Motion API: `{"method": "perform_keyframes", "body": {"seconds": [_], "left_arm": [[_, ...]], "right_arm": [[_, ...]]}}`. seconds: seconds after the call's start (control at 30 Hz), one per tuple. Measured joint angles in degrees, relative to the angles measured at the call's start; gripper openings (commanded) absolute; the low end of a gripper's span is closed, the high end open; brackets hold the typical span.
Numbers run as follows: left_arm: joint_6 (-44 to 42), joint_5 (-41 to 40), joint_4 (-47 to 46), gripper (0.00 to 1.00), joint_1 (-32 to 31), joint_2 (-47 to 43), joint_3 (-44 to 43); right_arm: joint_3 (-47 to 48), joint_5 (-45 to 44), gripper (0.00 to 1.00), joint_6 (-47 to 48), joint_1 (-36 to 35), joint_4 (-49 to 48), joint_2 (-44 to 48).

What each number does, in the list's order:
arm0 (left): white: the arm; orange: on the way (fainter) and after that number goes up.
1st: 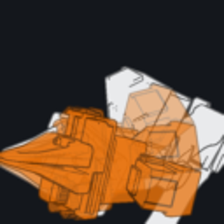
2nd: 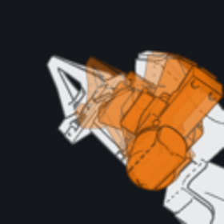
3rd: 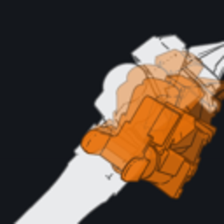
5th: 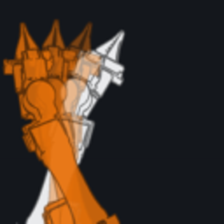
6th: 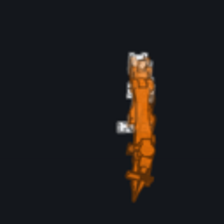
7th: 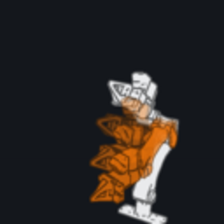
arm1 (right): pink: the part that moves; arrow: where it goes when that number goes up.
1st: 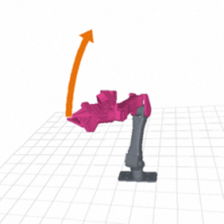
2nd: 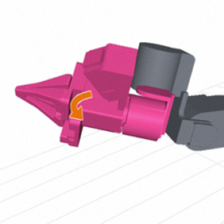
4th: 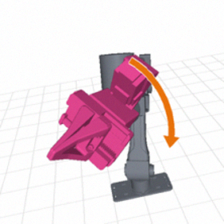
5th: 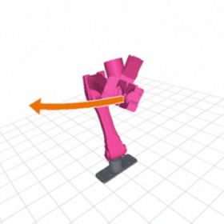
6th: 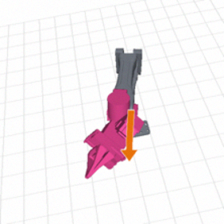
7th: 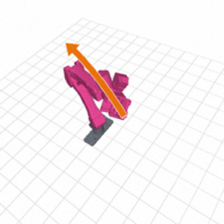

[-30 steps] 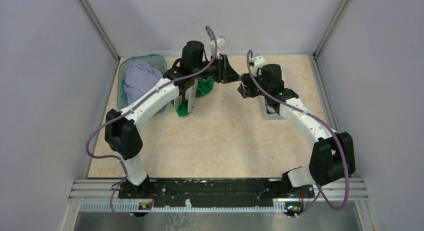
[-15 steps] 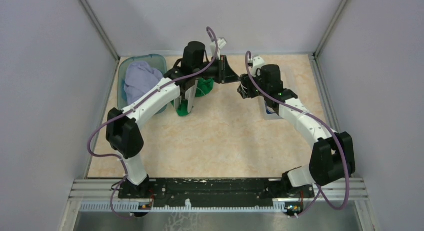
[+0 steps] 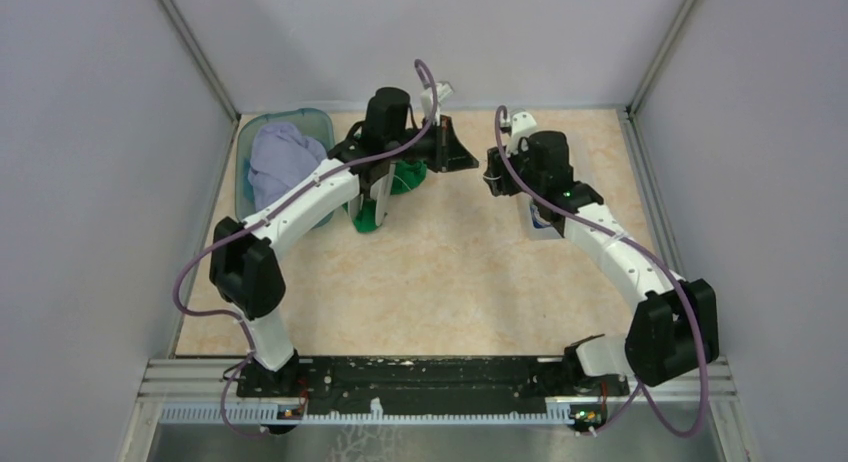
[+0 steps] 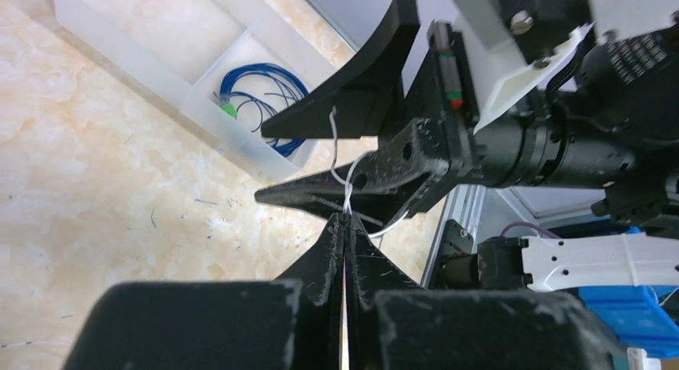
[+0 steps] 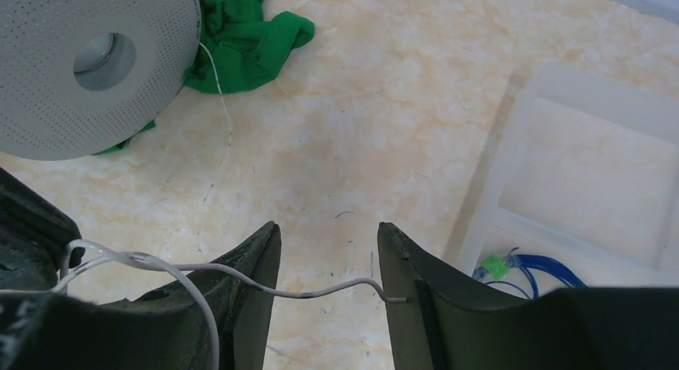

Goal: Wrap the cables
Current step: Adjust the cable at the center of the board.

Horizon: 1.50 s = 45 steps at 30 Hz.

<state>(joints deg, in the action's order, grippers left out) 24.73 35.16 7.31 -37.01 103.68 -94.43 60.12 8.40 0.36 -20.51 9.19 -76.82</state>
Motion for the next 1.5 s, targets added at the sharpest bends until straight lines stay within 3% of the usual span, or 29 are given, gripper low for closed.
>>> {"method": "perform_keyframes", "body": {"seconds": [0.43, 0.63, 0.87, 1.5], "left_arm": [[-5.29, -1.14, 0.44, 0.0, 0.96, -5.62, 4.09], [-4.87, 1.07, -1.42, 0.24, 1.14, -6.19, 4.94], [-2.99, 3.23, -3.32, 0.38, 1.14, -4.98, 4.9], [1.66, 6.69, -3.91, 0.35, 1.11, -0.7, 3.39]], "right_arm": [[-1.33, -1.27, 0.47, 5.64, 1.2, 0.28, 3.1], [-1.64, 1.62, 0.47, 6.8, 1.2, 0.7, 3.28], [-1.64, 6.19, 0.46, 7.15, 1.2, 0.72, 3.28], [-2.4, 9.27, 0.46, 7.13, 1.2, 1.14, 3.26]]}}
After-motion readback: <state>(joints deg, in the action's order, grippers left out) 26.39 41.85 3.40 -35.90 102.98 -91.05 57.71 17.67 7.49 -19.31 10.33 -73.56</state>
